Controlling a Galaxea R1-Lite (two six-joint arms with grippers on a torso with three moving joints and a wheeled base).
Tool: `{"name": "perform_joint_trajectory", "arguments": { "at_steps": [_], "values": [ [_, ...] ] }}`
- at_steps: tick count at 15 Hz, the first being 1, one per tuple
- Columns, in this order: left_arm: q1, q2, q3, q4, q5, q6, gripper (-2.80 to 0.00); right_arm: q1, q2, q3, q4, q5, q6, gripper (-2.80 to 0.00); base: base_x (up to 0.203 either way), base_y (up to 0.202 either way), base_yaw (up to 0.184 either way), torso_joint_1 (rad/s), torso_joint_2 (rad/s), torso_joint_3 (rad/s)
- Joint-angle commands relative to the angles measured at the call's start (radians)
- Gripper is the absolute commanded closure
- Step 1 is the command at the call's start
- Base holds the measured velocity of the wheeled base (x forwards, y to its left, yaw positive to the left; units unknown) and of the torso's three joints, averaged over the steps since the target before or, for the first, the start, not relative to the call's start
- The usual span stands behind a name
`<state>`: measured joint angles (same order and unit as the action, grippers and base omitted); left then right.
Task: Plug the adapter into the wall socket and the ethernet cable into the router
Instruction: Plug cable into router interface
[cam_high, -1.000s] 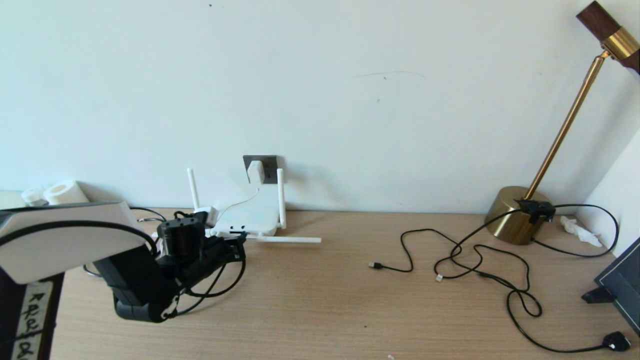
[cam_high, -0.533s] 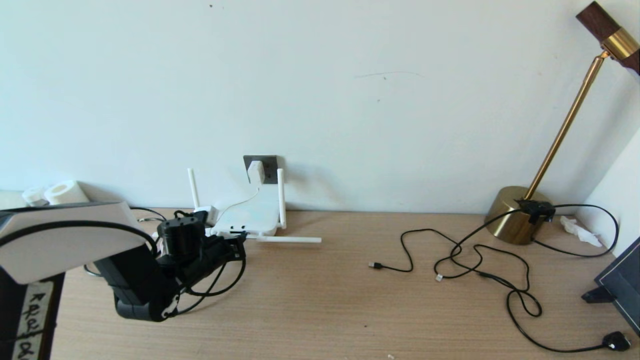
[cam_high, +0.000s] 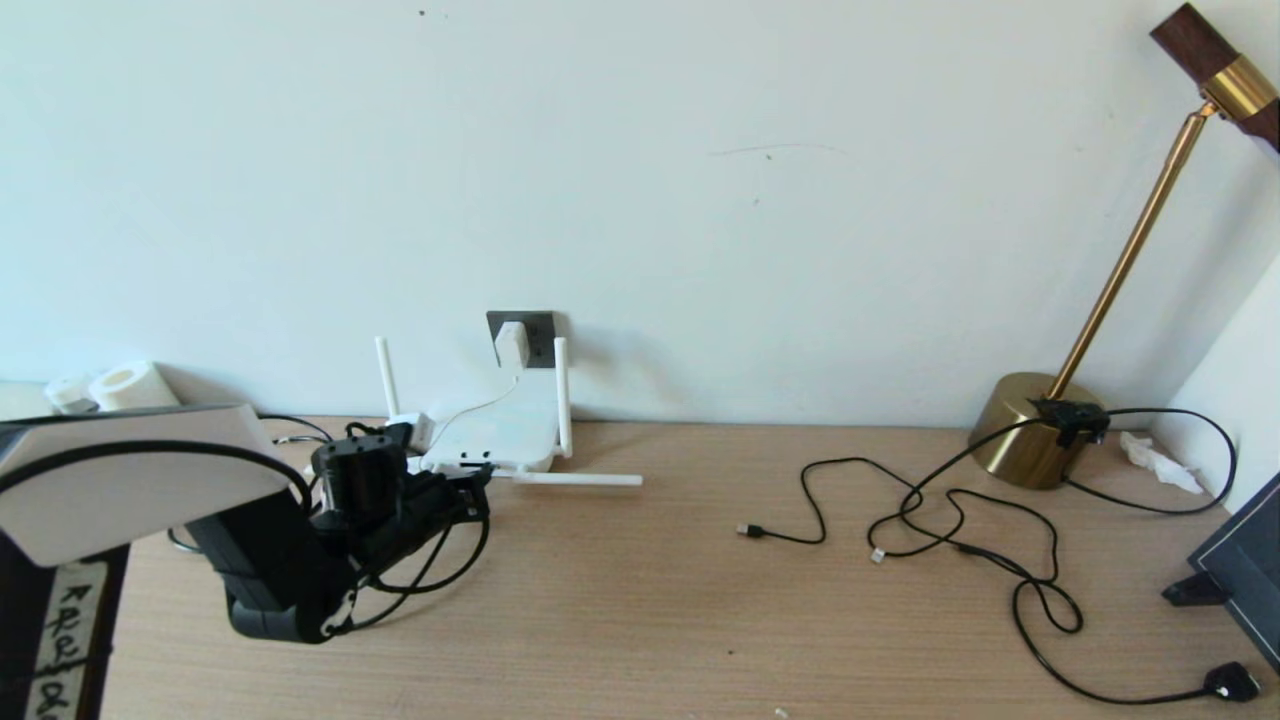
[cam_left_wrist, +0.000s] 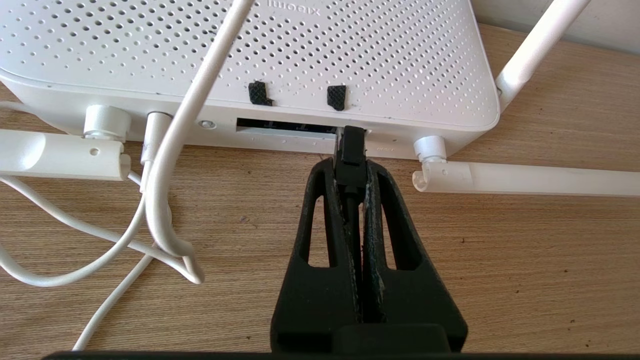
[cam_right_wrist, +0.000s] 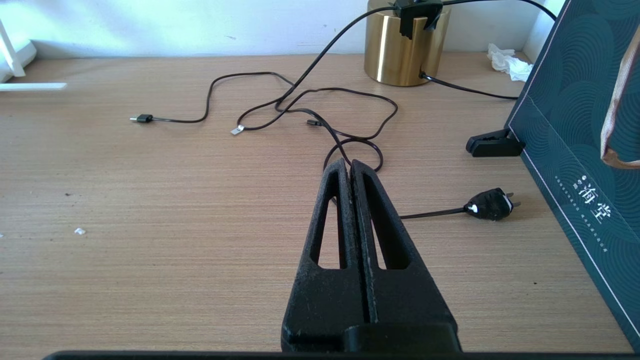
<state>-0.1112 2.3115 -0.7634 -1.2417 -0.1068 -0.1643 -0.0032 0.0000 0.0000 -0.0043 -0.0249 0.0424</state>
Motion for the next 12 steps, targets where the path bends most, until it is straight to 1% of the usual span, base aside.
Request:
{"name": "perform_joint_trajectory", "arguments": {
  "at_steps": [1, 12],
  "values": [
    [0.002, 0.008, 0.004, -0.004, 0.001, -0.001, 0.00, 0.000, 0.000, 0.000, 0.000, 0.000, 0.001, 0.00, 0.000, 0.000, 0.000, 0.000, 0.00, 0.000],
    [0.002, 0.011, 0.009, -0.004, 0.001, -0.001, 0.00, 0.000, 0.000, 0.000, 0.000, 0.000, 0.001, 0.00, 0.000, 0.000, 0.000, 0.000, 0.00, 0.000]
  ]
}}
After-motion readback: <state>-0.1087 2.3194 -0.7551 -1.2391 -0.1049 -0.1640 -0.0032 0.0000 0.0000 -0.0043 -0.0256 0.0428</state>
